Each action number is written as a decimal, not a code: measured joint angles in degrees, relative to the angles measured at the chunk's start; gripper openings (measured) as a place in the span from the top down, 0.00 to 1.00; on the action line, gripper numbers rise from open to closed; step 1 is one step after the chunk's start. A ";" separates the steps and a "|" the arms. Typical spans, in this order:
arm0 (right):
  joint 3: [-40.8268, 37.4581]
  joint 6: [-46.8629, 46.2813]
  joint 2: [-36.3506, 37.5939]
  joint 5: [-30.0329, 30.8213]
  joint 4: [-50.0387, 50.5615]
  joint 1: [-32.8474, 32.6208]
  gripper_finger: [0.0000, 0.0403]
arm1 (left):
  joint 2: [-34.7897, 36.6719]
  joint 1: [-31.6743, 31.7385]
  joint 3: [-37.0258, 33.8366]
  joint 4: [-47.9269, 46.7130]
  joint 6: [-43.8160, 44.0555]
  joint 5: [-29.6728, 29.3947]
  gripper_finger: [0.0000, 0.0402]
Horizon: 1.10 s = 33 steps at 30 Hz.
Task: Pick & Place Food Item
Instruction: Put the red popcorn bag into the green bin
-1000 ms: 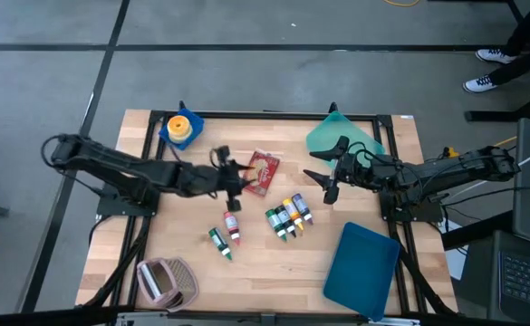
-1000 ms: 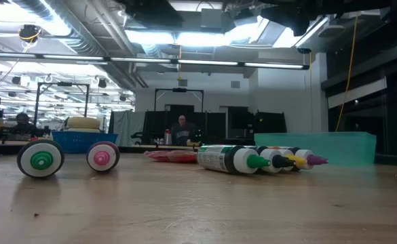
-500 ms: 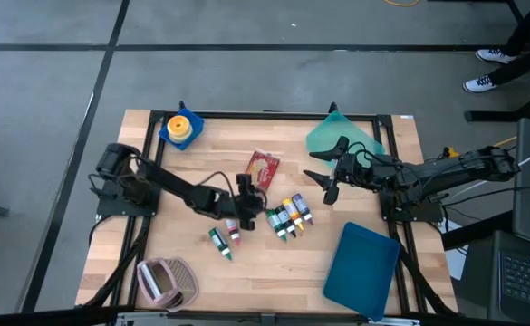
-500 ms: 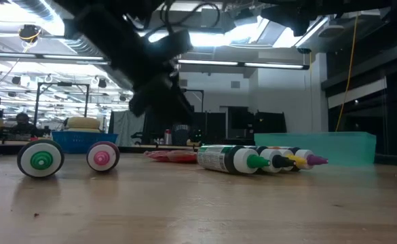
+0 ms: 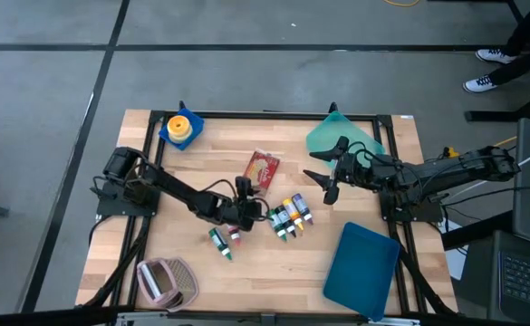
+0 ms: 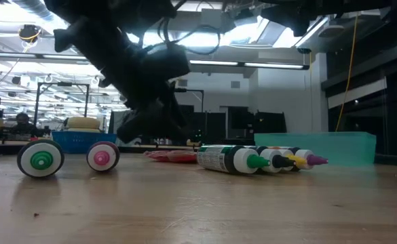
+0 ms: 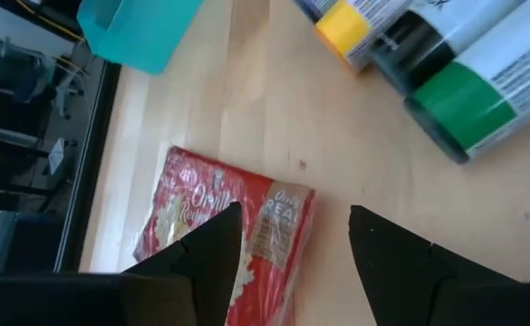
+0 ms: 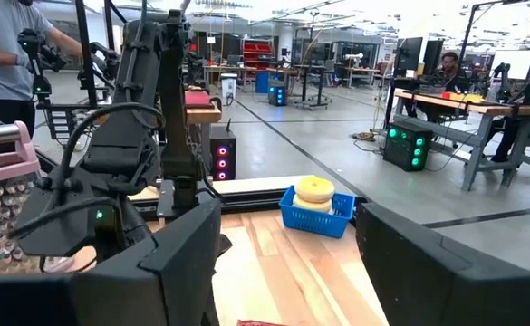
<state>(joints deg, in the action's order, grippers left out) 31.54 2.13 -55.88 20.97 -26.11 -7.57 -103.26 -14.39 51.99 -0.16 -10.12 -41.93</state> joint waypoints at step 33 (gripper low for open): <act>-0.01 -0.15 0.00 -0.04 0.17 0.00 0.37 | -6.73 8.79 0.19 2.20 0.34 3.61 0.51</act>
<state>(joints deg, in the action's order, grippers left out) 31.53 1.98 -55.88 20.93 -25.93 -7.57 -110.00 -5.61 52.18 2.04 -9.78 -38.32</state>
